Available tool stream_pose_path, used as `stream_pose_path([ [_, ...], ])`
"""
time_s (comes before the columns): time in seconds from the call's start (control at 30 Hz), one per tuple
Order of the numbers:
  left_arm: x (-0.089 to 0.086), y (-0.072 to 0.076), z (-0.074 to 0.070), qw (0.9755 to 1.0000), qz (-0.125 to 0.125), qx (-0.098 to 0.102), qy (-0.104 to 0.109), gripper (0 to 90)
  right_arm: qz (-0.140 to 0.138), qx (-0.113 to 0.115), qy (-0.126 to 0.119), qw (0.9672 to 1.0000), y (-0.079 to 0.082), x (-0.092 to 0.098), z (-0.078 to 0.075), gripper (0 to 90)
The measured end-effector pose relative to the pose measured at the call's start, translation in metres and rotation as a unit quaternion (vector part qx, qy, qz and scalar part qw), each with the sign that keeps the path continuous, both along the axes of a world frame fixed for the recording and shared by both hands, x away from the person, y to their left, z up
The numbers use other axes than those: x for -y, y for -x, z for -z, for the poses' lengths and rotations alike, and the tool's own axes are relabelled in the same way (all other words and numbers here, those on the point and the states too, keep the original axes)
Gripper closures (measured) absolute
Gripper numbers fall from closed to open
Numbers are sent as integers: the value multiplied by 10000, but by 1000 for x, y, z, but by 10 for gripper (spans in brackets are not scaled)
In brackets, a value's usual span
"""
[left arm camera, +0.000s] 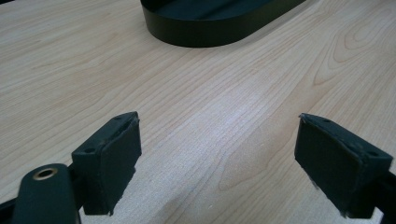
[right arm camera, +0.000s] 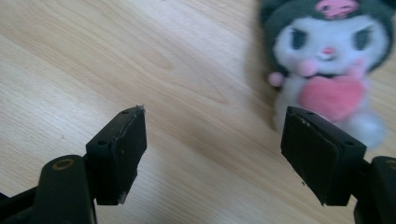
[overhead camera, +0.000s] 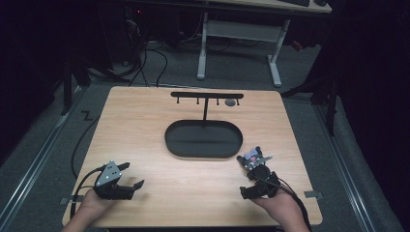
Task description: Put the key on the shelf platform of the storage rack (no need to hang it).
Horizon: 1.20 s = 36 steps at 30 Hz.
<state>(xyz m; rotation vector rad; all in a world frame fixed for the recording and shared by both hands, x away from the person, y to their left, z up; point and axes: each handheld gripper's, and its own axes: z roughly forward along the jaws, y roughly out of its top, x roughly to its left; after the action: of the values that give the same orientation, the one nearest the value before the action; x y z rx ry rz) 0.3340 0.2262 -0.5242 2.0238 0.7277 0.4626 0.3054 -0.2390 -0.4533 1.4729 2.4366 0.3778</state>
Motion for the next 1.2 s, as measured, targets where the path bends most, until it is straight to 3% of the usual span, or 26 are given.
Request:
stream_pose_path([
  [0.27,0,0,0,10000,-5,-3,-7,155,183,87,14,9998,-4,18,-12,243],
  [0.5,0,0,0,10000,-1,-33,-8,156,373,145,120,9991,-9,33,-13,238],
  [0.8,0,-1,0,10000,-1,-42,-4,155,506,129,196,9984,-16,42,-5,202],
  [1.2,0,0,0,10000,-7,-39,-13,155,558,1,224,9982,-28,43,16,203],
])
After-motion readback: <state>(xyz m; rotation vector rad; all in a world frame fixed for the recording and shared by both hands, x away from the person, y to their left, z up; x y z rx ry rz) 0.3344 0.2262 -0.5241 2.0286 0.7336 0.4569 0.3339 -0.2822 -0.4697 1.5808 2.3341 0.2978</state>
